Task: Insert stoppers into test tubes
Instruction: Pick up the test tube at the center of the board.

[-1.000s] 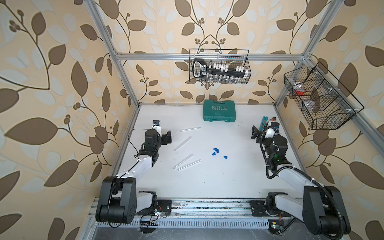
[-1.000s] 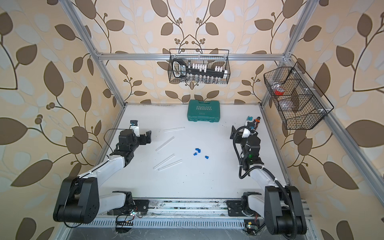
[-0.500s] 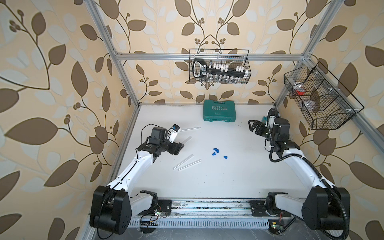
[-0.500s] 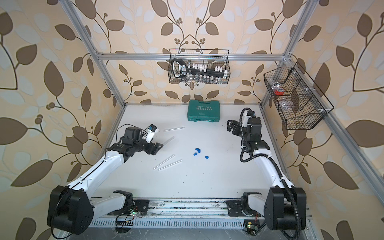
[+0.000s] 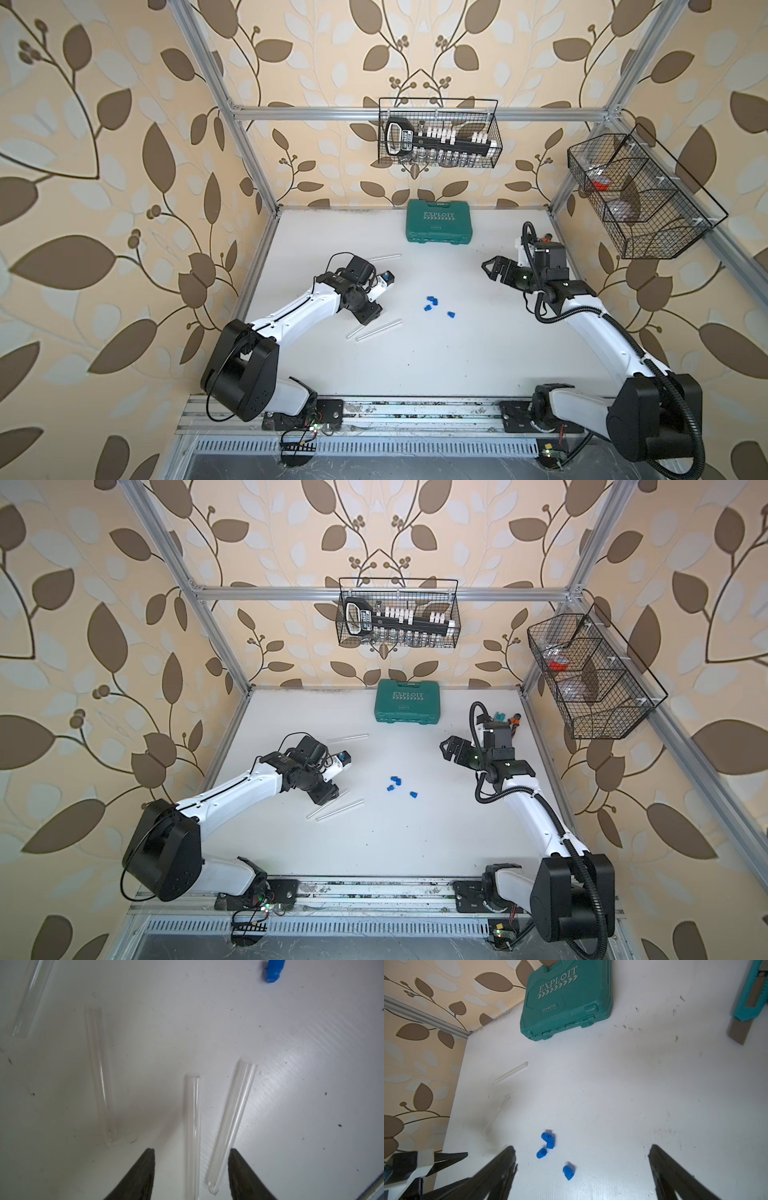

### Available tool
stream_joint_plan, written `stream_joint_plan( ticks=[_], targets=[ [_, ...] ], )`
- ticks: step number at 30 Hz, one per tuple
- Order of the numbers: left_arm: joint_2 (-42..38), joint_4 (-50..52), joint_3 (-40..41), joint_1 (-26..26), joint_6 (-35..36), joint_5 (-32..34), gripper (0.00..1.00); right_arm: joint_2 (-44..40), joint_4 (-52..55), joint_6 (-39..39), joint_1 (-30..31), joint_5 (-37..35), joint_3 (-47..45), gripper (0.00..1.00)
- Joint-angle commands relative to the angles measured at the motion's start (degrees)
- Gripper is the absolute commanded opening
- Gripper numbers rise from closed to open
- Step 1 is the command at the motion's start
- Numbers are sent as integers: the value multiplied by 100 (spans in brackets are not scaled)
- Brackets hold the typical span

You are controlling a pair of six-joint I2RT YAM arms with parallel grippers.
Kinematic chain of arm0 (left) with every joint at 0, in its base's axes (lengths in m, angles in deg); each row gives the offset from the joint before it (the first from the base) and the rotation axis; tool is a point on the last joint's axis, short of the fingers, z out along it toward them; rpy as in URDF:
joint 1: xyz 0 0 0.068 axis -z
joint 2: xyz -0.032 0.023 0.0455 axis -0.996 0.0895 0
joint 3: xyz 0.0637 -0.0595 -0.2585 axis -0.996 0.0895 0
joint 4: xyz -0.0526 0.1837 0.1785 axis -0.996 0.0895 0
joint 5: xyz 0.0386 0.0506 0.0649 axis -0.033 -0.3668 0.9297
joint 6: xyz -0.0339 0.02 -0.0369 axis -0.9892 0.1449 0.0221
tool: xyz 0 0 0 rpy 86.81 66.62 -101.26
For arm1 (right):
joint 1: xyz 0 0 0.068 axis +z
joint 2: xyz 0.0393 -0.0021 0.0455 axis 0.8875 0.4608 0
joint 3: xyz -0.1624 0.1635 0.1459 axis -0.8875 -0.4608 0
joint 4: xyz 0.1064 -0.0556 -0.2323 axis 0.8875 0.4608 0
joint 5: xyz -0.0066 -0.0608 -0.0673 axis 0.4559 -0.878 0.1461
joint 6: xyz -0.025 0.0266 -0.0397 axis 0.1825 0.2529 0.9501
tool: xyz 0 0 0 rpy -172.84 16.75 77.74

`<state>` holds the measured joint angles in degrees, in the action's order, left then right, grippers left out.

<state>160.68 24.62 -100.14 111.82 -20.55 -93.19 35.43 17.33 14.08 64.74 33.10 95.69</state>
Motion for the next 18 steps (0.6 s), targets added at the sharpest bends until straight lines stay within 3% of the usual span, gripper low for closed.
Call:
stream_joint_plan(
  ticks=[1, 5, 18],
  targets=[
    [360, 170, -299, 113, -124, 474, 54, 19, 222, -30, 31, -152, 223, 97],
    [685, 132, -374, 203, -259, 688, 50, 24, 226, -54, 34, -190, 231, 96],
    [1089, -36, -364, 273, -503, 436, 42, -9, 250, -36, 29, -295, 191, 97]
  ],
)
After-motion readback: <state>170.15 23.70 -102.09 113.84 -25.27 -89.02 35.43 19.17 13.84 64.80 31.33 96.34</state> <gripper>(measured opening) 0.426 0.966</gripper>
